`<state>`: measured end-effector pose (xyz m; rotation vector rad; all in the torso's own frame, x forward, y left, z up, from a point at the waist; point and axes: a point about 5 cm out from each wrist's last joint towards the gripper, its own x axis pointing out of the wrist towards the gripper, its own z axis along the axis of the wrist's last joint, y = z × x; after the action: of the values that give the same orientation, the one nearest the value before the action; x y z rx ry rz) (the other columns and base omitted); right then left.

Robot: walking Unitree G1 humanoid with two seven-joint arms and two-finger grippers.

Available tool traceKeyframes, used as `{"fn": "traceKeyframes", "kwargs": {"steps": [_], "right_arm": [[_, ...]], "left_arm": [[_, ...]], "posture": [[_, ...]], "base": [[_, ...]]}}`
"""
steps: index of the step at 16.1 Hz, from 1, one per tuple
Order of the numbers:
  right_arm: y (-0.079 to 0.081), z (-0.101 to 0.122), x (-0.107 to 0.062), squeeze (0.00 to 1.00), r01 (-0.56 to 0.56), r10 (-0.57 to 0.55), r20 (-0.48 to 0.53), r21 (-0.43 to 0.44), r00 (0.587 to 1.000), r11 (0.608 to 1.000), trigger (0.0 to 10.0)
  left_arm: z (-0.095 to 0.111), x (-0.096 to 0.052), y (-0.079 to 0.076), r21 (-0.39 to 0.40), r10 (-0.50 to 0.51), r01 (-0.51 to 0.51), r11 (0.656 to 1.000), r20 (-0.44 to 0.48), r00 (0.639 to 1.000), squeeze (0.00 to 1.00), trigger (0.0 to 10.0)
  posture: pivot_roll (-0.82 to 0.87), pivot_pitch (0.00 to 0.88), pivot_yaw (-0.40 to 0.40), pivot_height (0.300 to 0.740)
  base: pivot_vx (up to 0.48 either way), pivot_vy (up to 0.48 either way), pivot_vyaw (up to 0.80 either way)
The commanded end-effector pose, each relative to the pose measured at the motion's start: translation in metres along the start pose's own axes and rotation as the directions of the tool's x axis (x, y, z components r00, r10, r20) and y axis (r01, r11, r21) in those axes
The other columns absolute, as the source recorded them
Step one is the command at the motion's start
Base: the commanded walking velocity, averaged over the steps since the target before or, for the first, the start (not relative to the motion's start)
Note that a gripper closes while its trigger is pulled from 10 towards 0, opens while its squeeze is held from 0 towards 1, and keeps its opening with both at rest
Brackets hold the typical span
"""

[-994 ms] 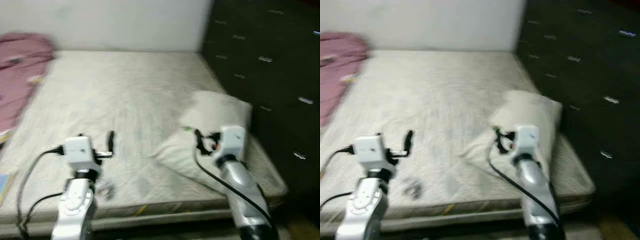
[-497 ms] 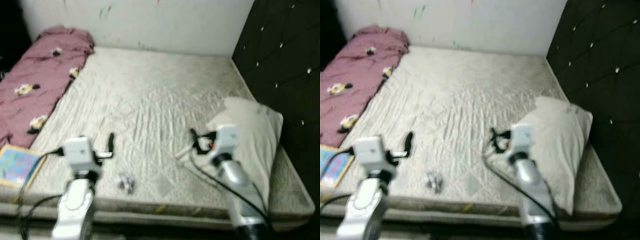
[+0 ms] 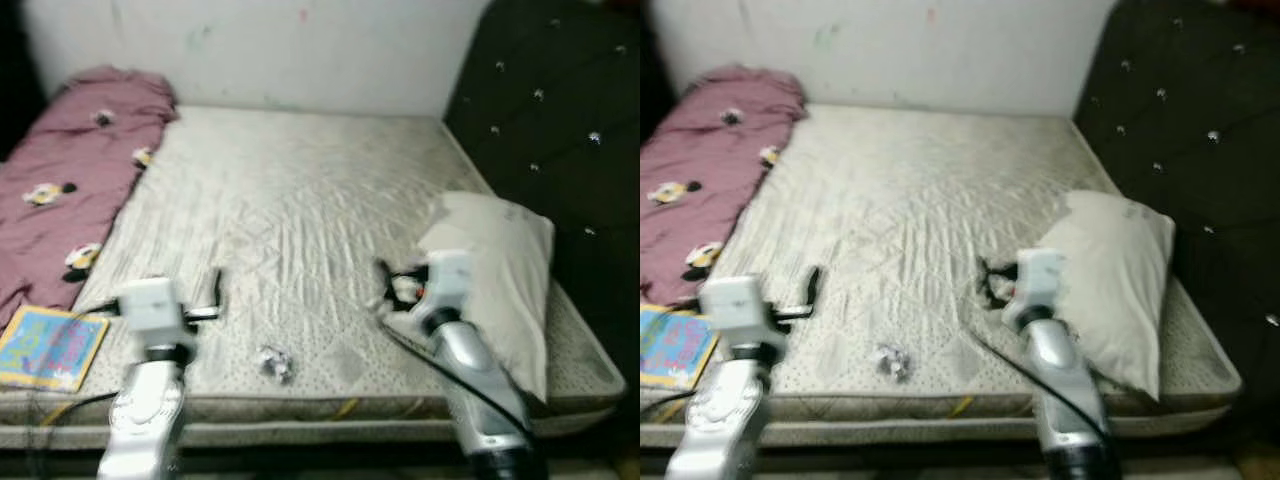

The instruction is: Clean up the room

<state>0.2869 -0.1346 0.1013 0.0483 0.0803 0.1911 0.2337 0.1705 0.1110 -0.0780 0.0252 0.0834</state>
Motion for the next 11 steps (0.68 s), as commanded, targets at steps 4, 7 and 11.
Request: {"fn": "traceKeyframes", "kwargs": {"steps": [4, 7, 11], "right_arm": [[-0.012, 0.0032, -0.0016, 0.0, 0.037, -0.037, 0.013, -0.012, 0.999, 0.999, 10.0], [-0.0124, 0.0034, -0.0013, 0.0, 0.041, -0.041, 0.012, -0.012, 0.999, 0.999, 10.0], [-0.0134, 0.0046, 0.0009, 0.0, 0.054, -0.054, 0.021, -0.001, 0.998, 0.999, 10.0]], "left_arm": [[0.0035, 0.001, -0.0082, 0.009, -0.005, 0.005, 1.0, 0.023, 1.0, 0.0, 10.0], [0.0029, 0.0003, -0.0077, -0.004, -0.005, 0.005, 1.0, 0.018, 1.0, 0.0, 10.0], [0.0039, 0.002, -0.0091, -0.014, -0.031, 0.031, 0.999, 0.022, 0.999, 0.0, 10.0]], "posture": [[-0.03, 0.017, -0.061, 0.74], [-0.03, 0.011, -0.062, 0.74], [-0.03, 0.034, -0.054, 0.74]], "base": [[0.0, 0.068, 0.54], [0.0, 0.0, 0.0], [0.0, 0.0, 0.0]]}}
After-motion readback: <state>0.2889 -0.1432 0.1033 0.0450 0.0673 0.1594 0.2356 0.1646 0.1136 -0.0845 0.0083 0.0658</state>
